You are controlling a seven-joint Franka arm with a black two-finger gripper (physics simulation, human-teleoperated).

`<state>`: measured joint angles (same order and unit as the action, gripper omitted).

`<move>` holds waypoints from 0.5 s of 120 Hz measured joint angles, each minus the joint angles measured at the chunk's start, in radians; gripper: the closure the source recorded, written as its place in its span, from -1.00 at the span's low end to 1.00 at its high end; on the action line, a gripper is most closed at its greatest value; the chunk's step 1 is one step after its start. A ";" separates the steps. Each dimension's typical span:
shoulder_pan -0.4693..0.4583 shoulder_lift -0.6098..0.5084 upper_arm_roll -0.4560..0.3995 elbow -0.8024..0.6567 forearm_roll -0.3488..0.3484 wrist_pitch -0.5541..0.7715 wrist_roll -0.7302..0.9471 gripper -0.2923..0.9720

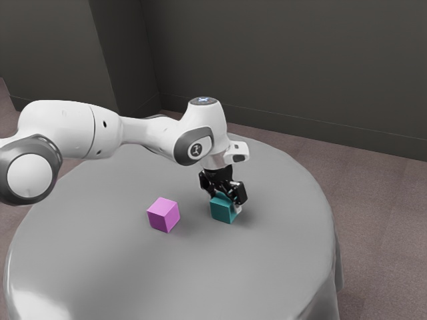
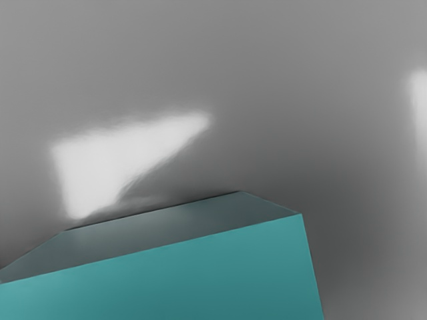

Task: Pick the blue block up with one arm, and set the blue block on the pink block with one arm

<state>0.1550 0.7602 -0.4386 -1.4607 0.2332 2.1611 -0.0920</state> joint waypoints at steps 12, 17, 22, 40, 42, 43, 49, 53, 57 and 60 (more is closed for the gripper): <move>0.000 0.000 0.000 0.000 0.001 -0.001 0.000 -0.54; 0.000 0.000 0.000 0.000 0.001 -0.001 0.000 -0.53; 0.000 0.000 0.000 0.000 0.001 -0.002 0.000 -0.53; 0.000 0.000 0.000 0.000 0.000 -0.002 0.000 -0.53; 0.000 0.000 0.000 0.000 0.000 -0.002 -0.001 -0.53; 0.000 0.000 0.000 0.000 0.000 -0.002 -0.001 -0.53; 0.000 0.000 0.001 0.000 0.000 -0.002 -0.001 -0.53; 0.000 0.001 0.001 0.000 -0.001 -0.002 -0.001 -0.49; 0.000 0.001 0.001 0.000 -0.001 -0.003 -0.001 -0.44; 0.000 0.001 0.001 0.000 -0.001 -0.003 -0.001 -0.40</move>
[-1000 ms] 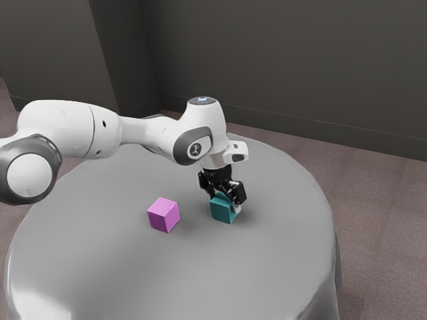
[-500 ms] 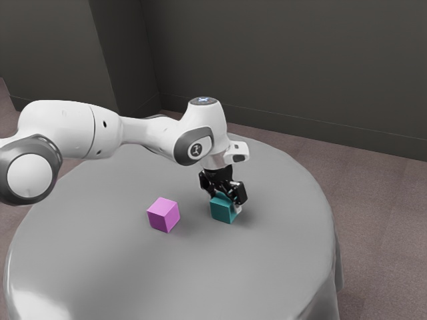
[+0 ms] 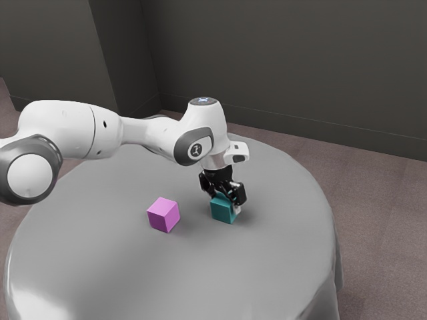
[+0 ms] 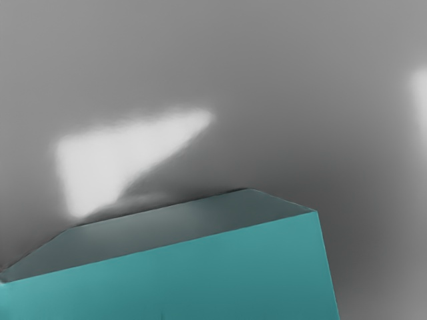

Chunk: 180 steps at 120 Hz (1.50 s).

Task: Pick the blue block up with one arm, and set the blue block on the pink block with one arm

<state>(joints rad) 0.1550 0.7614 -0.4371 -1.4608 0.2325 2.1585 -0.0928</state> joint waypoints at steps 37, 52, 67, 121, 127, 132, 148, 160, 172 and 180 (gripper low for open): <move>0.000 0.000 0.000 -0.001 0.004 0.000 -0.004 -0.13; 0.000 -0.001 0.000 -0.001 0.005 -0.002 -0.005 -0.14; 0.001 -0.005 0.001 -0.001 0.007 -0.005 -0.006 -0.13; 0.000 -0.265 0.074 -0.181 0.004 -0.049 -0.011 -0.11; 0.000 -0.299 0.088 -0.219 0.002 -0.052 -0.013 -0.11; 0.001 -0.322 0.099 -0.244 -0.002 -0.052 -0.015 -0.11; 0.005 -0.368 0.131 -0.297 -0.011 -0.049 -0.020 -0.10; 0.009 -0.394 0.157 -0.319 -0.016 -0.038 -0.023 -0.10; 0.012 -0.421 0.176 -0.352 -0.017 -0.032 -0.025 -0.10; 0.021 -0.440 0.185 -0.390 -0.019 -0.024 -0.026 -0.11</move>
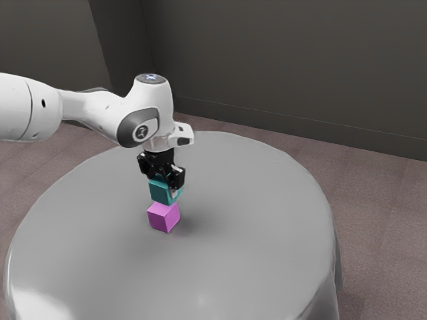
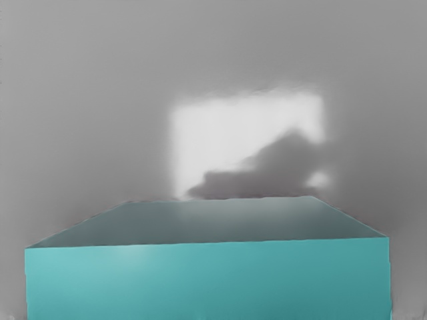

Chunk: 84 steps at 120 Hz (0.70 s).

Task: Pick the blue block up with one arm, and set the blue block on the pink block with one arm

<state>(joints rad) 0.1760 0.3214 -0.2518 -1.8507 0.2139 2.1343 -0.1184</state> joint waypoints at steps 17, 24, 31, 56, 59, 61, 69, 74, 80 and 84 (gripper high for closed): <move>0.009 -0.016 0.003 -0.037 -0.001 0.020 -0.002 -0.10; 0.010 -0.026 0.003 -0.053 -0.001 0.026 -0.003 -0.10; 0.013 -0.033 0.003 -0.067 -0.002 0.032 -0.004 -0.10; 0.019 -0.044 0.003 -0.092 -0.014 0.050 -0.006 -0.10; 0.019 -0.045 0.003 -0.093 -0.015 0.052 -0.006 -0.10; 0.019 -0.045 0.003 -0.093 -0.015 0.054 -0.006 -0.10; 0.019 -0.045 0.003 -0.094 -0.016 0.058 -0.007 -0.10; 0.019 -0.045 0.004 -0.095 -0.017 0.061 -0.007 -0.10; 0.019 -0.046 0.004 -0.095 -0.017 0.063 -0.008 -0.10; 0.020 -0.046 0.004 -0.095 -0.018 0.064 -0.008 -0.10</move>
<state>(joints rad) 0.1957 0.2755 -0.2479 -1.9455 0.1960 2.1982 -0.1263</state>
